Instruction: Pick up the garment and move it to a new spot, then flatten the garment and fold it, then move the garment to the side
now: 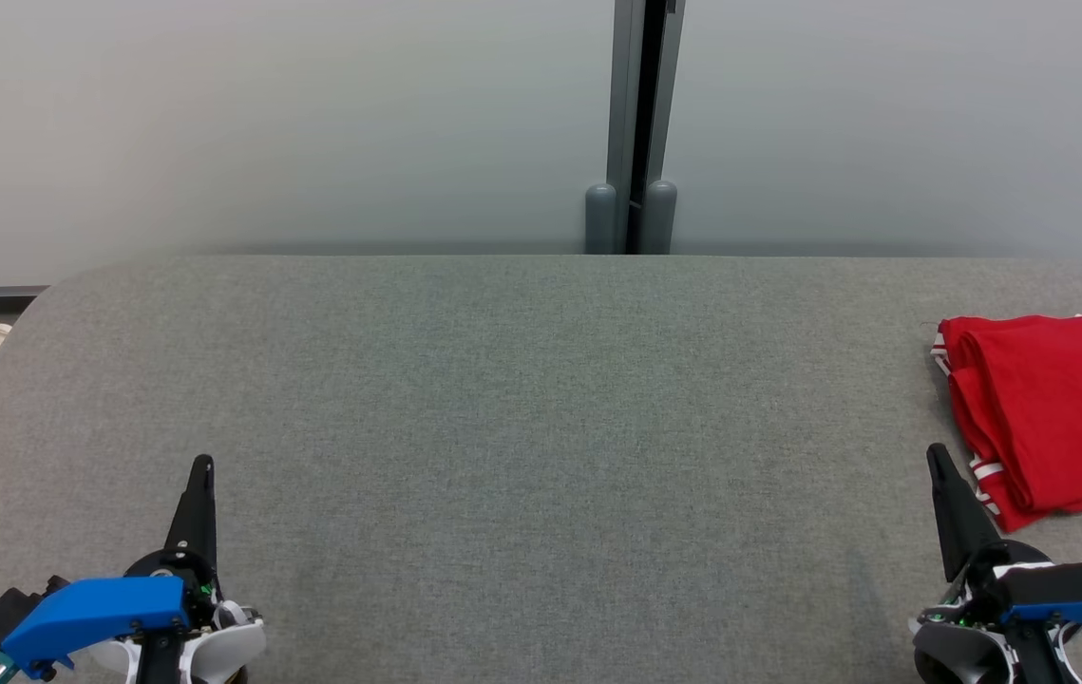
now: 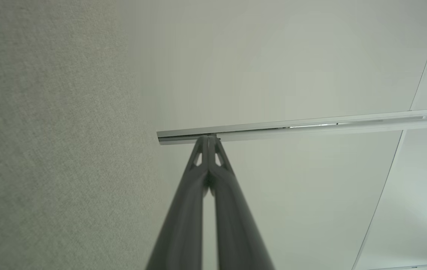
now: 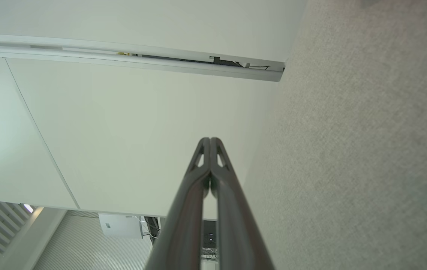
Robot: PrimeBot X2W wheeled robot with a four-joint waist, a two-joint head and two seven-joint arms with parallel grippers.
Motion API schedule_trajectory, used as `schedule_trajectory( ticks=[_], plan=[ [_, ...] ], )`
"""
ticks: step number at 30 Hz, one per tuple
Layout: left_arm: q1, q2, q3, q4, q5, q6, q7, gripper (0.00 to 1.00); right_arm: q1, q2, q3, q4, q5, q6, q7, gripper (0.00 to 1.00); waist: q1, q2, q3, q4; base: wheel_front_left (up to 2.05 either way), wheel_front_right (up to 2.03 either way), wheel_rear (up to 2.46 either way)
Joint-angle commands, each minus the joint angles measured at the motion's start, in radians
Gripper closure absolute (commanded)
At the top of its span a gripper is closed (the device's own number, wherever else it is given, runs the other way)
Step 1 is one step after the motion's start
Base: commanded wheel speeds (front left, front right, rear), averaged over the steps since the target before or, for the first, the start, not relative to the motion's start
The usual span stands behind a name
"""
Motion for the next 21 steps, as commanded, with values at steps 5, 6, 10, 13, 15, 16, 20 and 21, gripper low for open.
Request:
schedule_trajectory(
  ticks=[5,6,10,13,15,16,20,21],
  plan=[
    [-0.023,-0.003,0.015,-0.010,-0.037,-0.008,0.013,1.00,-0.014,-0.006,-0.006,-0.013,0.048,0.000,0.012,1.00,0.0000,0.0000,0.001,0.000,0.00,0.00,0.00],
    [-0.024,-0.003,0.015,-0.011,-0.044,-0.008,0.014,1.00,-0.014,-0.006,-0.007,-0.014,0.055,0.000,0.013,1.00,0.0000,0.0000,0.001,0.000,0.00,0.00,0.00],
    [-0.023,-0.004,0.020,-0.014,-0.066,-0.011,0.022,1.00,-0.015,-0.006,-0.009,-0.018,0.082,0.000,0.020,1.00,0.0000,0.0000,0.002,0.000,0.00,0.00,0.00],
    [-0.027,-0.005,0.024,-0.016,-0.082,-0.012,0.026,1.00,-0.016,-0.006,-0.010,-0.020,0.102,0.000,0.023,1.00,0.0000,0.0000,0.003,0.000,0.00,0.00,0.00],
    [-0.026,-0.005,0.025,-0.016,-0.084,-0.012,0.028,1.00,-0.016,-0.006,-0.010,-0.021,0.104,0.000,0.025,1.00,0.0000,0.0000,0.003,0.000,0.00,0.00,0.00],
    [-0.026,-0.005,0.025,-0.016,-0.084,-0.012,0.028,1.00,-0.016,-0.006,-0.010,-0.021,0.104,0.000,0.025,1.00,0.0000,0.0000,0.003,0.000,0.00,0.00,0.00],
    [-0.026,-0.005,0.025,-0.016,-0.084,-0.012,0.028,1.00,-0.016,-0.006,-0.010,-0.021,0.104,0.000,0.025,1.00,0.0000,0.0000,0.003,0.000,0.00,0.00,0.00],
    [-0.026,-0.005,0.025,-0.016,-0.084,-0.011,0.028,1.00,-0.016,-0.006,-0.010,-0.021,0.104,0.000,0.025,1.00,0.0000,0.0000,0.003,0.000,0.00,0.00,0.00]
  ],
)
